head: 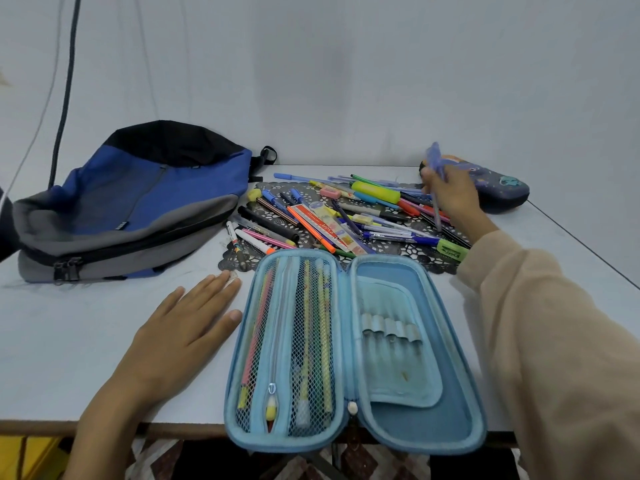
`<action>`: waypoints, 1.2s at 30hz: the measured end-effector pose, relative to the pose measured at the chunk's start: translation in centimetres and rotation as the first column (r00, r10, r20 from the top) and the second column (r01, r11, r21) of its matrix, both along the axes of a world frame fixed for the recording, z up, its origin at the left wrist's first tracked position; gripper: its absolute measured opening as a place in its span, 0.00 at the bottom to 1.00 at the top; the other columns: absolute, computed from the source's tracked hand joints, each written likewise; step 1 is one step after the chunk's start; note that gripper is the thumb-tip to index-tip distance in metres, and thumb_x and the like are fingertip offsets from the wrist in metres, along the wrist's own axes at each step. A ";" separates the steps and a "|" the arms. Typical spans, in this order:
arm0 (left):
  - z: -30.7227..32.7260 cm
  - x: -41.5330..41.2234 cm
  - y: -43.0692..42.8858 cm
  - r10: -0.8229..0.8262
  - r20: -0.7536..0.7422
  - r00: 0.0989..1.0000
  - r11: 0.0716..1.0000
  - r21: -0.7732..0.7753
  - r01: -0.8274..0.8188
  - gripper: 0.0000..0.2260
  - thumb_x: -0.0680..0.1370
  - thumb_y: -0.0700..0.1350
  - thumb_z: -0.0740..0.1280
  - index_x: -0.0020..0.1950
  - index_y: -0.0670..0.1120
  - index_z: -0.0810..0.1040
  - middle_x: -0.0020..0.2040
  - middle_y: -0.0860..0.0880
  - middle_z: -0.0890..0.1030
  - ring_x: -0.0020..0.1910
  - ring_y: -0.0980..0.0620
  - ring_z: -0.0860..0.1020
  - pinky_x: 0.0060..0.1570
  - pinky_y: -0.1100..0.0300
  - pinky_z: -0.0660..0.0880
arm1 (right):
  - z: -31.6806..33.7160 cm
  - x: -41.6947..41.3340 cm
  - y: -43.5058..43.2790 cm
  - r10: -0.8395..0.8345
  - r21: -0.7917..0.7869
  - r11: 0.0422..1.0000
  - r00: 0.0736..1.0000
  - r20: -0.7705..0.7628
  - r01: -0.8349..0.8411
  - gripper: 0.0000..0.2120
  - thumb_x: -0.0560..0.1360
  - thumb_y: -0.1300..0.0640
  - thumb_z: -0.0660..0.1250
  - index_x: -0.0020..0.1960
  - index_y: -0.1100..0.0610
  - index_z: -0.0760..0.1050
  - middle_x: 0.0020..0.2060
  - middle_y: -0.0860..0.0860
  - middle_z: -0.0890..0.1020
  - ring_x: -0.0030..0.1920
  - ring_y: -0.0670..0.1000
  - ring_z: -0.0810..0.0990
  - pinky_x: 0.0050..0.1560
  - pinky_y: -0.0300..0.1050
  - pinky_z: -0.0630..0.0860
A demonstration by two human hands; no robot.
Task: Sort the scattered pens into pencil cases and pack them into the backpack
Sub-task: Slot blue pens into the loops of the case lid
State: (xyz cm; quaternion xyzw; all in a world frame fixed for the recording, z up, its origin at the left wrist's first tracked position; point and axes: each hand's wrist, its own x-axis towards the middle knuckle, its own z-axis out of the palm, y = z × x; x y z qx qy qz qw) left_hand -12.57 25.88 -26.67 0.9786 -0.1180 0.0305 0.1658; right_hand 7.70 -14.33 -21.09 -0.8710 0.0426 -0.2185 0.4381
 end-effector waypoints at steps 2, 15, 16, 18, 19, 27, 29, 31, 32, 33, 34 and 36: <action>0.0 0.0 0.0 -0.001 0.001 1.000 1.000 -0.001 0.001 0.40 0.66 0.78 0.30 0.75 0.68 0.50 0.74 0.71 0.45 0.72 0.74 0.40 0.76 0.62 0.40 | -0.7 -0.1 0.1 0.030 -0.091 0.995 0.999 -0.018 -0.032 0.16 0.82 0.48 0.57 0.45 0.59 0.71 0.41 0.54 0.77 0.42 0.53 0.74 0.45 0.46 0.67; -0.2 0.1 0.1 0.009 -0.002 1.000 1.000 0.008 -0.009 0.36 0.69 0.75 0.33 0.75 0.68 0.50 0.75 0.71 0.46 0.72 0.74 0.40 0.76 0.62 0.40 | 0.2 -0.7 2.0 0.154 -0.418 0.852 0.914 -0.375 -0.315 0.15 0.68 0.46 0.76 0.38 0.58 0.81 0.32 0.54 0.79 0.35 0.53 0.76 0.36 0.44 0.68; -0.2 0.1 0.1 0.010 -0.006 1.000 1.000 0.010 -0.010 0.35 0.69 0.74 0.34 0.75 0.68 0.50 0.75 0.71 0.46 0.72 0.74 0.40 0.76 0.61 0.40 | 0.5 -0.8 2.2 0.144 -0.455 0.832 0.914 -0.378 -0.319 0.16 0.69 0.46 0.76 0.36 0.58 0.78 0.30 0.54 0.76 0.33 0.52 0.73 0.34 0.44 0.66; -0.2 0.1 0.1 0.007 -0.007 1.000 1.000 0.003 -0.007 0.35 0.69 0.74 0.34 0.75 0.68 0.50 0.75 0.71 0.46 0.72 0.74 0.40 0.76 0.61 0.41 | 0.8 -0.8 2.5 0.144 -0.508 0.782 0.898 -0.416 -0.361 0.19 0.72 0.48 0.73 0.33 0.58 0.70 0.29 0.53 0.70 0.32 0.53 0.69 0.33 0.45 0.60; -0.2 0.1 0.1 0.004 -0.006 1.000 1.000 -0.001 -0.004 0.35 0.69 0.75 0.33 0.75 0.68 0.50 0.75 0.71 0.46 0.72 0.74 0.40 0.76 0.61 0.41 | 0.9 -0.7 2.5 0.151 -0.519 0.764 0.888 -0.433 -0.383 0.18 0.74 0.48 0.71 0.34 0.58 0.69 0.31 0.54 0.71 0.34 0.54 0.69 0.35 0.45 0.61; 0.0 0.1 0.1 0.011 -0.015 1.000 1.000 0.014 -0.011 0.35 0.70 0.73 0.35 0.76 0.67 0.49 0.75 0.70 0.44 0.72 0.74 0.39 0.76 0.61 0.40 | 1.1 -0.7 2.3 0.218 -0.286 0.900 0.908 -0.359 -0.329 0.11 0.82 0.49 0.59 0.52 0.57 0.68 0.46 0.53 0.74 0.48 0.54 0.72 0.49 0.47 0.68; 0.0 0.1 0.0 0.012 -0.006 1.000 1.000 0.008 -0.012 0.34 0.70 0.73 0.35 0.76 0.67 0.49 0.75 0.70 0.45 0.72 0.74 0.39 0.76 0.61 0.40 | 1.1 -0.7 2.3 0.236 -0.198 0.925 0.900 -0.366 -0.324 0.10 0.82 0.51 0.59 0.47 0.56 0.66 0.37 0.53 0.74 0.36 0.52 0.74 0.37 0.44 0.70; 0.0 0.0 0.0 0.012 -0.007 1.000 1.000 0.000 -0.012 0.35 0.69 0.73 0.34 0.75 0.67 0.49 0.74 0.71 0.45 0.72 0.74 0.39 0.76 0.61 0.40 | 1.3 -0.8 3.0 0.266 -0.072 0.950 0.910 -0.319 -0.303 0.07 0.83 0.54 0.58 0.50 0.57 0.64 0.36 0.55 0.74 0.27 0.49 0.73 0.27 0.41 0.69; -0.1 -0.1 -0.1 0.011 -0.007 1.000 1.000 -0.002 -0.011 0.35 0.69 0.74 0.34 0.75 0.67 0.49 0.74 0.71 0.45 0.72 0.74 0.39 0.76 0.61 0.40 | 1.4 -0.7 3.5 0.260 -0.040 0.959 0.925 -0.276 -0.281 0.07 0.82 0.54 0.58 0.53 0.59 0.64 0.38 0.56 0.74 0.29 0.50 0.73 0.28 0.42 0.70; -0.1 -0.1 -0.1 0.010 -0.007 1.000 1.000 -0.002 -0.010 0.35 0.69 0.74 0.34 0.75 0.67 0.49 0.74 0.71 0.45 0.72 0.74 0.40 0.76 0.61 0.40 | 1.5 -0.5 4.2 0.213 -0.068 0.970 0.952 -0.218 -0.233 0.10 0.81 0.54 0.60 0.55 0.60 0.65 0.42 0.56 0.73 0.34 0.51 0.73 0.32 0.44 0.70; -0.1 -0.1 -0.1 0.009 -0.007 1.000 1.000 -0.003 -0.009 0.35 0.69 0.74 0.34 0.75 0.67 0.49 0.74 0.71 0.45 0.72 0.74 0.40 0.76 0.61 0.40 | 1.7 -0.2 4.9 0.135 -0.141 0.978 0.979 -0.154 -0.157 0.12 0.80 0.52 0.63 0.55 0.61 0.67 0.44 0.56 0.73 0.39 0.53 0.73 0.37 0.46 0.69; -0.1 0.0 -0.1 0.009 -0.006 1.000 1.000 -0.007 -0.009 0.35 0.70 0.73 0.34 0.75 0.67 0.50 0.75 0.71 0.45 0.72 0.74 0.40 0.76 0.61 0.40 | 2.1 0.4 6.6 0.021 -0.233 0.972 0.997 -0.072 -0.037 0.13 0.77 0.51 0.66 0.51 0.60 0.70 0.43 0.55 0.74 0.42 0.55 0.73 0.37 0.45 0.66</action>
